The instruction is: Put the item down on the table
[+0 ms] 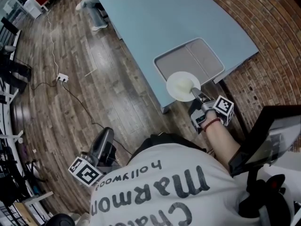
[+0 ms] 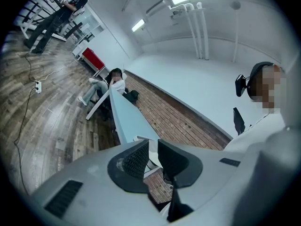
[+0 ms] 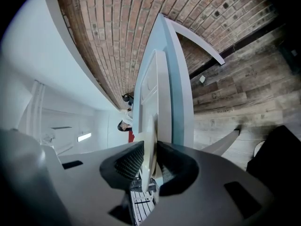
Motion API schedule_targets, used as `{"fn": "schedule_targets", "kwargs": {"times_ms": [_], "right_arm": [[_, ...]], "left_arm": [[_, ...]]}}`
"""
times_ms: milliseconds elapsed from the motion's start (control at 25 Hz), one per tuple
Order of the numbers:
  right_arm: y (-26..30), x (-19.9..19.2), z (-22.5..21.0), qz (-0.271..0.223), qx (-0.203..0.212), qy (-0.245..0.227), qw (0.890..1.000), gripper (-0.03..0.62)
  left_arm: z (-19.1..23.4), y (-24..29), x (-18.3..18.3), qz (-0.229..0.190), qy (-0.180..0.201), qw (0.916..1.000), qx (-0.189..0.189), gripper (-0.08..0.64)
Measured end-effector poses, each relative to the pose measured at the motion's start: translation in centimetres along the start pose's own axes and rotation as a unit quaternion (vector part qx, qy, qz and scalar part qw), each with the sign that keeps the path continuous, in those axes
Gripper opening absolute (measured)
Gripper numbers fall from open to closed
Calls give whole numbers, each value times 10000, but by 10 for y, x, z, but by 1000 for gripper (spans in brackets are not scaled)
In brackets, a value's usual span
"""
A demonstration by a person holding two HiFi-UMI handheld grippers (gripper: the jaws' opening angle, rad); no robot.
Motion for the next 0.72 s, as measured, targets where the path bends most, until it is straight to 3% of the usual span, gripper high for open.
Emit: {"fn": "schedule_targets", "kwargs": {"times_ms": [160, 720], "right_arm": [[-1, -1, 1, 47, -75, -153, 9998, 74], [-2, -7, 1, 147, -103, -41, 9998, 74]], "left_arm": [[-1, -1, -1, -10, 2, 10000, -5, 63], [0, -4, 0, -52, -29, 10000, -24, 63]]}}
Point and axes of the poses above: the fingertips, and each gripper's own axes: y forward along the fingers, z to its left, x out of its top, the point moved 3 cm from there along -y, backward along the fingers, and after that the axes turned 5 degrees about y, right-handed, at the moved point
